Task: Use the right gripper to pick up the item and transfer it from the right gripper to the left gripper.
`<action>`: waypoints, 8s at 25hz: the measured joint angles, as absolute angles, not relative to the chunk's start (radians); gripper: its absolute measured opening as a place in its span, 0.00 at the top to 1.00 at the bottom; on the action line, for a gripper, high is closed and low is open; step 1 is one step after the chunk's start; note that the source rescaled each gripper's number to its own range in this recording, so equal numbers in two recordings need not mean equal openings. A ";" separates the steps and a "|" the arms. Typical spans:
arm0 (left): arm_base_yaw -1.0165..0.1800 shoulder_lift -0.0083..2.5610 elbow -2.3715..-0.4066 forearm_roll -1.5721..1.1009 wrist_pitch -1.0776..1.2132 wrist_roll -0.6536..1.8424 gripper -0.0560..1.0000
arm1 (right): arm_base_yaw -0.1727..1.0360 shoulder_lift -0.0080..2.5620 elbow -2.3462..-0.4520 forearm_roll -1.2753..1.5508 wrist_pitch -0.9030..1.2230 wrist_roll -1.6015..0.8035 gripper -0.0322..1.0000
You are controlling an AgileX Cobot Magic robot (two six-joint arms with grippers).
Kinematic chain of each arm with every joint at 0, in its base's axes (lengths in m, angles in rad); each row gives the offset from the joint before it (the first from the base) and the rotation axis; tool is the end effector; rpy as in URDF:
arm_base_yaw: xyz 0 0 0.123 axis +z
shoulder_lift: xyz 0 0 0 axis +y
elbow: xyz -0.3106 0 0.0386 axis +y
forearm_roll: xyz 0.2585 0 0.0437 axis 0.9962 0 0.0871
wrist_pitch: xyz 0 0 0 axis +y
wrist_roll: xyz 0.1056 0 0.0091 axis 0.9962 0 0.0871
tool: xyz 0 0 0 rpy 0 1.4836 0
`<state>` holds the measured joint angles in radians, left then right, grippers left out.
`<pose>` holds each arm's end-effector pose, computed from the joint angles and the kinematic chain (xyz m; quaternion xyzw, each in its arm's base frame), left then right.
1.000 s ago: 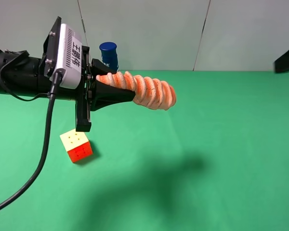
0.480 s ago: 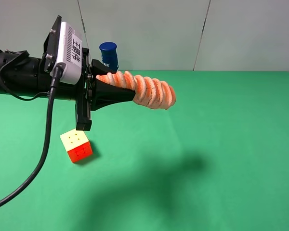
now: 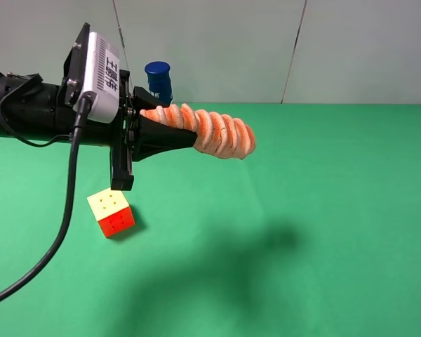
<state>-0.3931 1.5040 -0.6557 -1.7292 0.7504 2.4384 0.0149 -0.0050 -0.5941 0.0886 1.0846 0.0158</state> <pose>0.2363 -0.1754 0.2253 0.5574 0.6345 -0.2624 0.4667 -0.0247 0.0079 0.3010 -0.0040 0.8322 0.0525 0.5520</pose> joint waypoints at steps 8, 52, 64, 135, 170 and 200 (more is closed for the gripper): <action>-0.393 1.504 -0.656 -1.729 0.736 2.438 0.91 | 0.015 -0.007 -0.508 0.076 1.058 -0.013 0.00; -0.392 1.504 -0.656 -1.729 0.717 2.438 0.91 | 0.015 -0.007 -0.488 0.074 1.026 0.000 0.00; -0.351 1.484 -0.656 -1.725 0.544 2.326 0.92 | 0.015 -0.007 -0.488 0.075 1.025 0.000 0.00; -0.267 1.995 -0.458 -0.255 -1.156 0.259 0.95 | 0.015 -0.007 -0.488 0.076 1.024 0.000 0.00; -0.267 1.495 -0.413 -0.258 -0.534 0.260 0.00 | 0.015 -0.007 -0.488 0.076 1.023 0.000 0.00; -0.267 0.641 -0.496 -0.266 0.432 0.292 0.00 | 0.015 -0.007 -0.488 0.076 1.023 0.000 0.00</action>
